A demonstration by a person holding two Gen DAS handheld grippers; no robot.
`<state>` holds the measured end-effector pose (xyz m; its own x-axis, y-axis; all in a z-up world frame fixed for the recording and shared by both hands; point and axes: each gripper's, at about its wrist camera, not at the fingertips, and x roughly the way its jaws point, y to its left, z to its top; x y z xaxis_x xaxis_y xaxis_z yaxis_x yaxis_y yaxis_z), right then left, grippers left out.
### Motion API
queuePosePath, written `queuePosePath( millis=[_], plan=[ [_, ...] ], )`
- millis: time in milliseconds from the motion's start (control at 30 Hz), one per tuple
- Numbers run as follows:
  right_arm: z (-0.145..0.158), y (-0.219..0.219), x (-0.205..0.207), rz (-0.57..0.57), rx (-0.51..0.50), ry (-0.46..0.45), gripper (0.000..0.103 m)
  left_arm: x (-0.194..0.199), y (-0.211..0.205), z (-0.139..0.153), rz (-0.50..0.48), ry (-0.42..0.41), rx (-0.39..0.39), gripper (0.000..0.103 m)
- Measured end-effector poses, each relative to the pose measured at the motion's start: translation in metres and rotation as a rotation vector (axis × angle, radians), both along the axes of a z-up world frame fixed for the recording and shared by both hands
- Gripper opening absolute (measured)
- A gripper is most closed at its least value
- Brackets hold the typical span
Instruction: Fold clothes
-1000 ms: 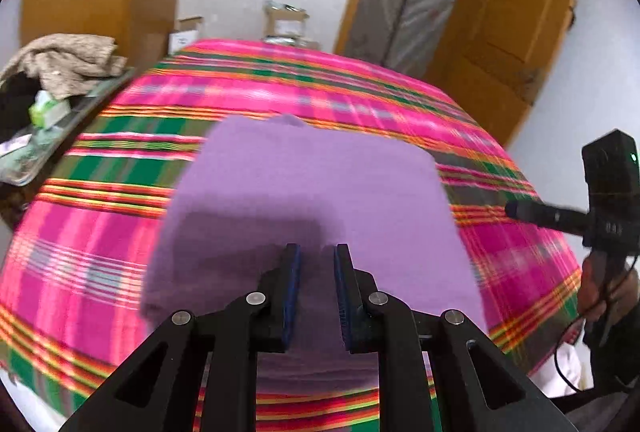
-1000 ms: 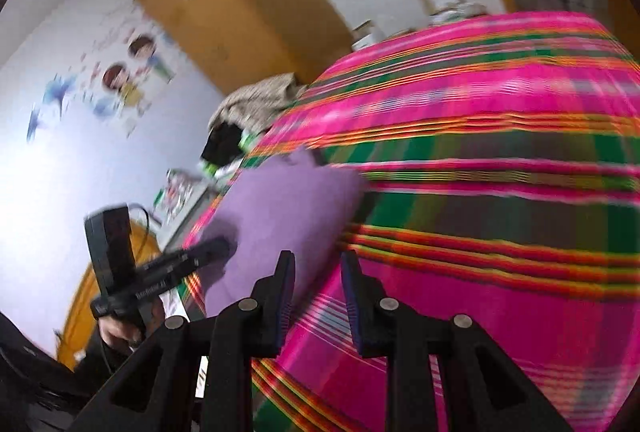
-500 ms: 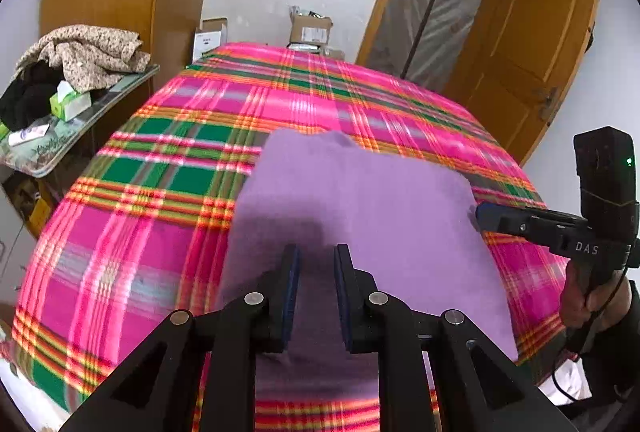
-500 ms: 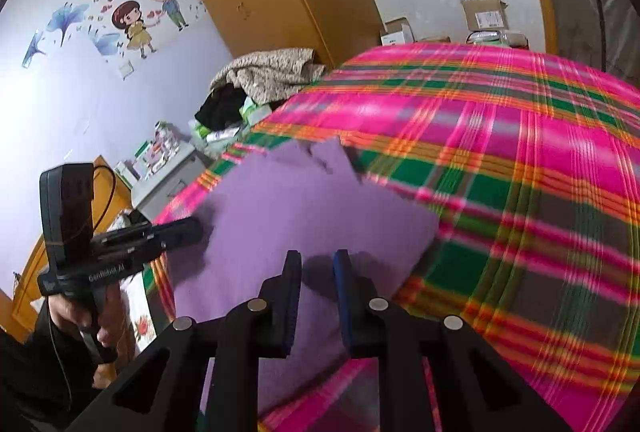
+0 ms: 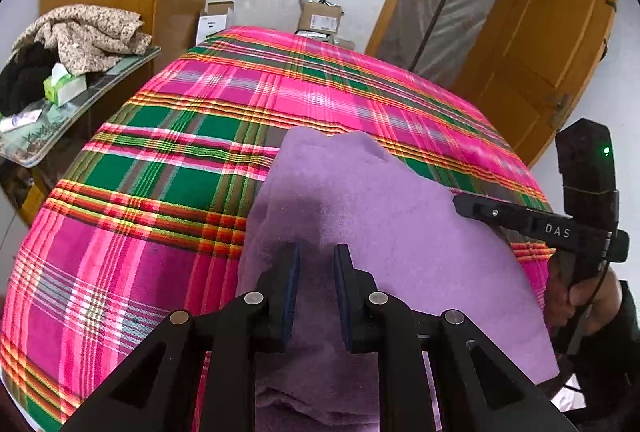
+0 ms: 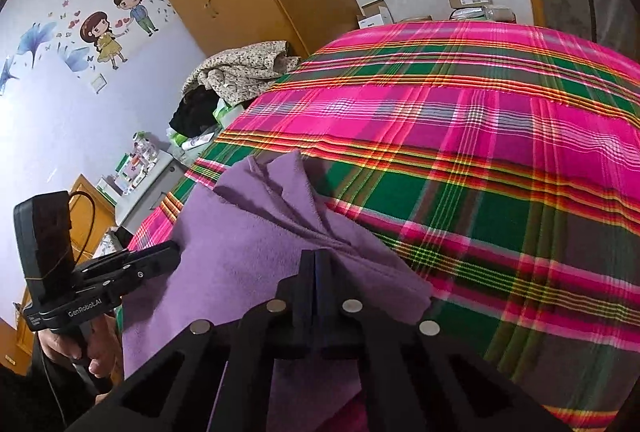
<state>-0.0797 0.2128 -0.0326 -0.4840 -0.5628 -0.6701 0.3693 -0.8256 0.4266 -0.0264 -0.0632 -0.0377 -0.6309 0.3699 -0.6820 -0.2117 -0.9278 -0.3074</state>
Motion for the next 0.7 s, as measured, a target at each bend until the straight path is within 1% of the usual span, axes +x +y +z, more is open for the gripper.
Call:
queuePosePath(
  millis=[133, 200, 233, 300, 400, 500, 700],
  plan=[
    [0.003, 0.013, 0.001, -0.014, -0.081, -0.029, 0.000, 0.007, -0.003, 0.006, 0.003, 0.009, 0.010, 0.019],
    [0.012, 0.018, 0.013, -0.024, -0.071, 0.005, 0.001, 0.015, -0.006, 0.007, 0.011, 0.014, 0.003, 0.019],
    [0.015, 0.019, 0.017, -0.025, -0.073, 0.015, 0.004, 0.018, -0.007, 0.008, 0.014, 0.016, -0.001, 0.019],
    [0.021, 0.022, 0.031, -0.016, -0.089, 0.029, 0.004, 0.026, -0.010, 0.009, 0.022, 0.022, -0.008, 0.019],
    [0.027, 0.018, 0.056, 0.037, -0.105, 0.053, 0.004, 0.037, -0.015, 0.012, 0.033, 0.029, -0.018, 0.019],
    [0.026, 0.006, 0.083, 0.116, -0.100, 0.061, 0.004, 0.046, -0.018, 0.011, 0.042, 0.031, -0.024, 0.019],
    [0.015, -0.009, 0.104, 0.157, -0.026, 0.096, 0.005, 0.060, -0.020, 0.007, 0.046, 0.031, -0.023, 0.019]
  ],
)
